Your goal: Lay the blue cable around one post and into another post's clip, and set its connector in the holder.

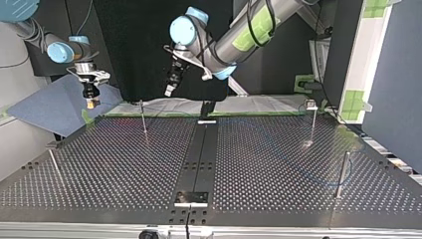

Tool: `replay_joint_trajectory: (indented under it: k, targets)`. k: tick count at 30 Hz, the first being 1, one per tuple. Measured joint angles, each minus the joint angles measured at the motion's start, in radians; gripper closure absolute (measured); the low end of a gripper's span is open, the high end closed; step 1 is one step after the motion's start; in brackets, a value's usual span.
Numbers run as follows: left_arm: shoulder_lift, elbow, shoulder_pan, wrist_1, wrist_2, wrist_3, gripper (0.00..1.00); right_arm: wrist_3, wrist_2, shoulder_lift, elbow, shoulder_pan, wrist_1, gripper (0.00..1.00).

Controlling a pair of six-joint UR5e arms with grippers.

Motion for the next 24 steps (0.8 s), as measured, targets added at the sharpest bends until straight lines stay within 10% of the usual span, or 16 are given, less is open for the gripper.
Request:
replay_joint_trajectory:
  k: [24]
  targets:
    - [0.195, -0.196, 0.012, 0.056, -0.05, -0.015, 0.0, 0.0, 0.0, 0.0, 0.0, 0.003, -0.001, 1.0]
